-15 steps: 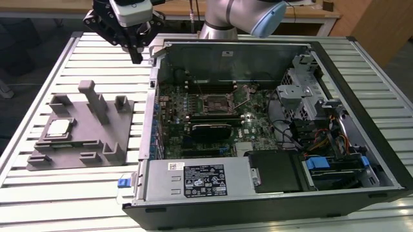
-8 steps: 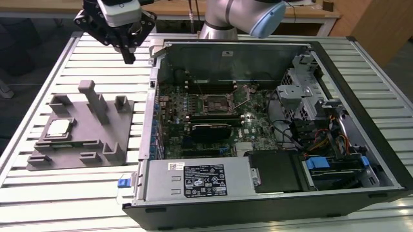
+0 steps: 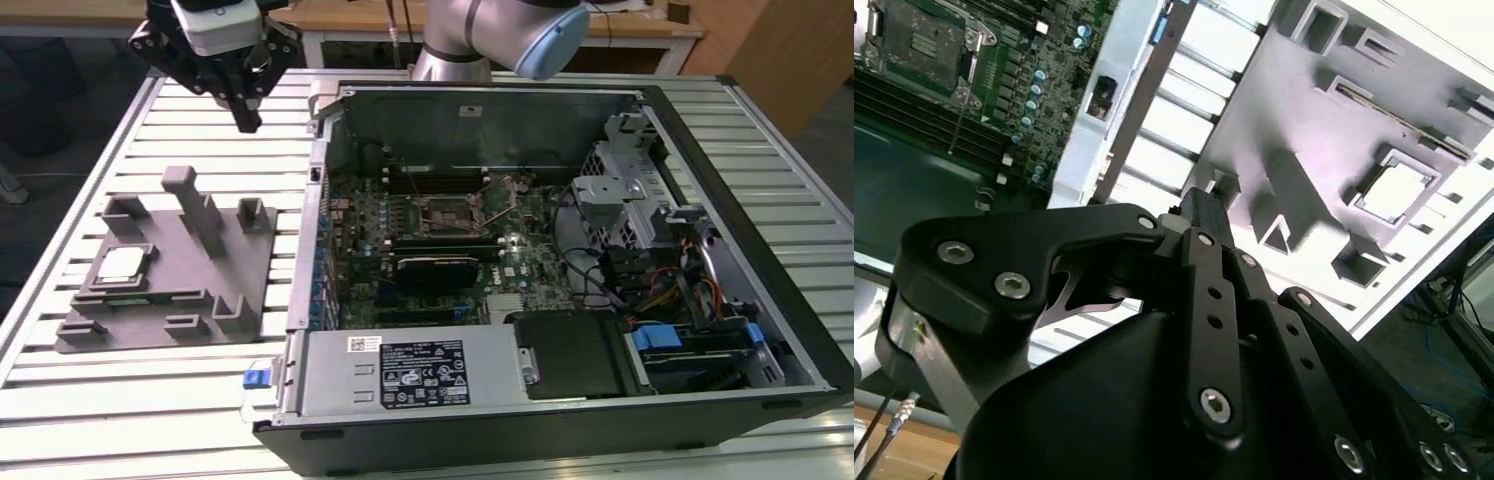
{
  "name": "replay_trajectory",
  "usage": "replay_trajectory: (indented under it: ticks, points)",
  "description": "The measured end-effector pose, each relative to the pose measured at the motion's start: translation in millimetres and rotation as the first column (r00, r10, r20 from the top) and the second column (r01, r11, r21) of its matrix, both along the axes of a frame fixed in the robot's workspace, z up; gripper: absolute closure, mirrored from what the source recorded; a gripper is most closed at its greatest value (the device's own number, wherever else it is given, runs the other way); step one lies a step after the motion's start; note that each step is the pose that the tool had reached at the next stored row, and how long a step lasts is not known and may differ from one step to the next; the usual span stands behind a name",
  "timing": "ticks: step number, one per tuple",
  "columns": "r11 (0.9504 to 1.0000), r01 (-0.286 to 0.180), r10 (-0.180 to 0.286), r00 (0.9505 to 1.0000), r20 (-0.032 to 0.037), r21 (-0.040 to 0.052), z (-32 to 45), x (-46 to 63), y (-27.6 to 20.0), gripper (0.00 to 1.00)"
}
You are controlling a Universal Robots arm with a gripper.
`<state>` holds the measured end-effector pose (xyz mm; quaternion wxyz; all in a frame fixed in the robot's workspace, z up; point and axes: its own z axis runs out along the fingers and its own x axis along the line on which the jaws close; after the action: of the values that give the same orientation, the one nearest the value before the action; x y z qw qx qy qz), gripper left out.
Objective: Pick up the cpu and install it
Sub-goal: 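Reach for the cpu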
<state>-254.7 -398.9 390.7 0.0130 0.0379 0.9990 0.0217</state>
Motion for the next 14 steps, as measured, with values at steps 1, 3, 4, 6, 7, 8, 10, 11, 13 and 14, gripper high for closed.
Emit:
replay_trajectory:
  ticks: [1,3,4,6,7,8,10,11,13,14]
  points:
    - [1.0000,0.000,0.000,1.0000,0.0001,0.0001,-0.1,-1.5,0.0,0.89]
    - [1.0000,0.000,0.000,1.0000,0.0001,0.0002,-0.2,-5.0,0.0,0.89]
    - [1.0000,0.000,0.000,1.0000,0.0001,0.0001,-0.2,-6.7,0.0,0.89]
    - [1.0000,0.000,0.000,1.0000,0.0000,0.0001,-0.3,-10.0,0.0,0.89]
    - [1.0000,0.000,0.000,1.0000,0.0001,0.0001,-0.3,-11.5,0.0,0.89]
    - [1.0000,0.000,0.000,1.0000,0.0000,0.0001,-0.3,-13.1,0.0,0.89]
    - [1.0000,0.000,0.000,1.0000,0.0000,0.0001,-0.4,-16.0,0.0,0.89]
    - [1.0000,0.000,0.000,1.0000,0.0001,0.0001,-0.5,-17.4,0.0,0.89]
    - [1.0000,0.000,0.000,1.0000,0.0000,0.0001,-0.5,-20.1,0.0,0.89]
    - [1.0000,0.000,0.000,1.0000,0.0001,0.0001,-0.6,-21.4,0.0,0.89]
